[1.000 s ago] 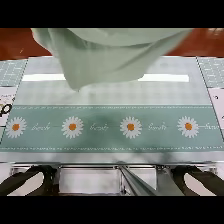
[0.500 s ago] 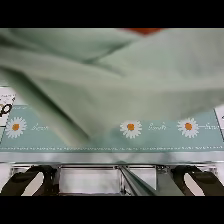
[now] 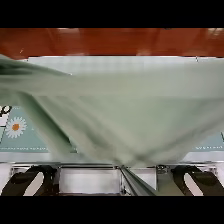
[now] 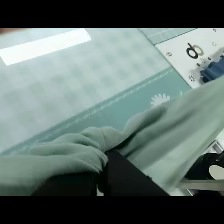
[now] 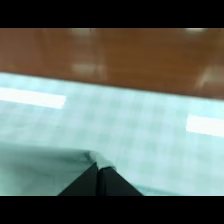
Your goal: Fold the shirts.
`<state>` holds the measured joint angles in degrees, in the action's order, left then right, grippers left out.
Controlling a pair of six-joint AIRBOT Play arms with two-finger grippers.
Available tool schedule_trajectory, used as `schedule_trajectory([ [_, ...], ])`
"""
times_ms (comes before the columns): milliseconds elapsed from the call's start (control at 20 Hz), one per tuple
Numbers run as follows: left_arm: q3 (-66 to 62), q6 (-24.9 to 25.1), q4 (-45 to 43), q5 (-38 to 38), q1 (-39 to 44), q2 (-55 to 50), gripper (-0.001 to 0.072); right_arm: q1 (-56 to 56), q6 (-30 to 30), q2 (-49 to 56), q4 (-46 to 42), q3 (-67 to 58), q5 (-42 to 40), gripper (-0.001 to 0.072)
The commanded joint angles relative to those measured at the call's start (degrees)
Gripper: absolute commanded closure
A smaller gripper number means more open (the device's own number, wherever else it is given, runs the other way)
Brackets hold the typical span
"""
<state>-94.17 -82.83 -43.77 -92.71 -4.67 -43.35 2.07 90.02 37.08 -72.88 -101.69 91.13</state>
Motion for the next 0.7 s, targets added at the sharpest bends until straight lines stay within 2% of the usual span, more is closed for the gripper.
schedule_trajectory([
  [0, 13.1, 3.2, 0.0, 5.6, 0.1, -2.6, 0.0681, 0.0, -1.4, 2.7, 0.3, 11.9, -3.2, 0.0693],
  [200, 25.9, 9.0, 0.0, 21.9, 2.2, -13.2, 0.0681, 0.0, -4.2, 15.1, 0.0, 22.0, -11.5, 0.0693],
  [300, 25.9, 11.7, 0.2, 29.1, 4.2, -23.1, 0.0681, 0.3, -4.2, 24.2, -1.8, 22.1, -18.6, 0.0693],
  [400, 22.6, 11.9, 0.3, 35.5, 5.4, -33.6, 0.0681, 2.0, -2.8, 33.8, -0.9, 21.4, -25.9, 0.0693],
  [550, 13.9, 11.6, 1.4, 38.2, 5.2, -47.5, 0.0681, 4.7, -2.1, 46.5, 3.1, 17.6, -30.6, 0.0692],
  [650, 8.8, 11.6, 5.9, 37.6, 5.0, -53.7, 0.068, 6.1, -1.9, 52.8, 9.1, 15.3, -31.5, 0.0692],
])
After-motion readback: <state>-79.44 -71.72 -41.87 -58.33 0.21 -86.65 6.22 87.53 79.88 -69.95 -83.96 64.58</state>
